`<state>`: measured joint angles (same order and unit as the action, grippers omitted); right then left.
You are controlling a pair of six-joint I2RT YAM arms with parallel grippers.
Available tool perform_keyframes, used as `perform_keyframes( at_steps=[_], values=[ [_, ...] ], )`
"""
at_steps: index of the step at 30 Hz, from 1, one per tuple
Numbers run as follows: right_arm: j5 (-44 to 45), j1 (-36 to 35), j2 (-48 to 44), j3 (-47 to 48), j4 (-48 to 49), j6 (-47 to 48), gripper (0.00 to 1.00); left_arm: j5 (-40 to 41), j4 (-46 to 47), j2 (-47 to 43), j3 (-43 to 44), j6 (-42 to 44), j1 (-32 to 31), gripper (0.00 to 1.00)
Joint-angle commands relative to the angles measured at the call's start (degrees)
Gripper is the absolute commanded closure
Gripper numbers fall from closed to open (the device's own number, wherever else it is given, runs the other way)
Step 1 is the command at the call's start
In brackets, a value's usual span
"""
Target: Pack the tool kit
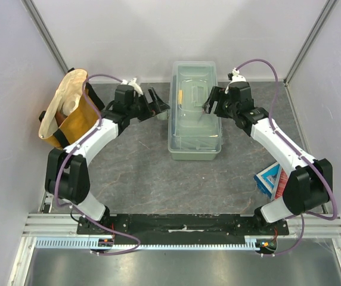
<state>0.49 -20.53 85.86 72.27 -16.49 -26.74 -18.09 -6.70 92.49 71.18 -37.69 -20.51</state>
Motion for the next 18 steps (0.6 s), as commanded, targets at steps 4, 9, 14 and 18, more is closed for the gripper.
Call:
perform_keyframes(
  at_steps=[4,9,14,18],
  values=[
    [-0.3,-0.1,-0.5,2.3,-1.6,-2.1,0.16,-0.9,15.8,-1.5,-13.1,-16.2,8.9,0.07],
    [0.5,-0.2,-0.7,1.3,-2.7,-2.9,0.18,-0.9,25.6,4.4,-17.6,-24.8,11.0,0.21],
    [2.0,-0.2,-1.2,0.2,-2.9,-3.8,0.20,-7.2,30.3,17.1,-12.1,-30.1,10.3,0.41],
    [1.4,-0.1,-0.7,-0.2,-3.0,-4.5,0.21,-12.9,47.2,25.7,-11.8,-39.9,9.8,0.49]
  ],
)
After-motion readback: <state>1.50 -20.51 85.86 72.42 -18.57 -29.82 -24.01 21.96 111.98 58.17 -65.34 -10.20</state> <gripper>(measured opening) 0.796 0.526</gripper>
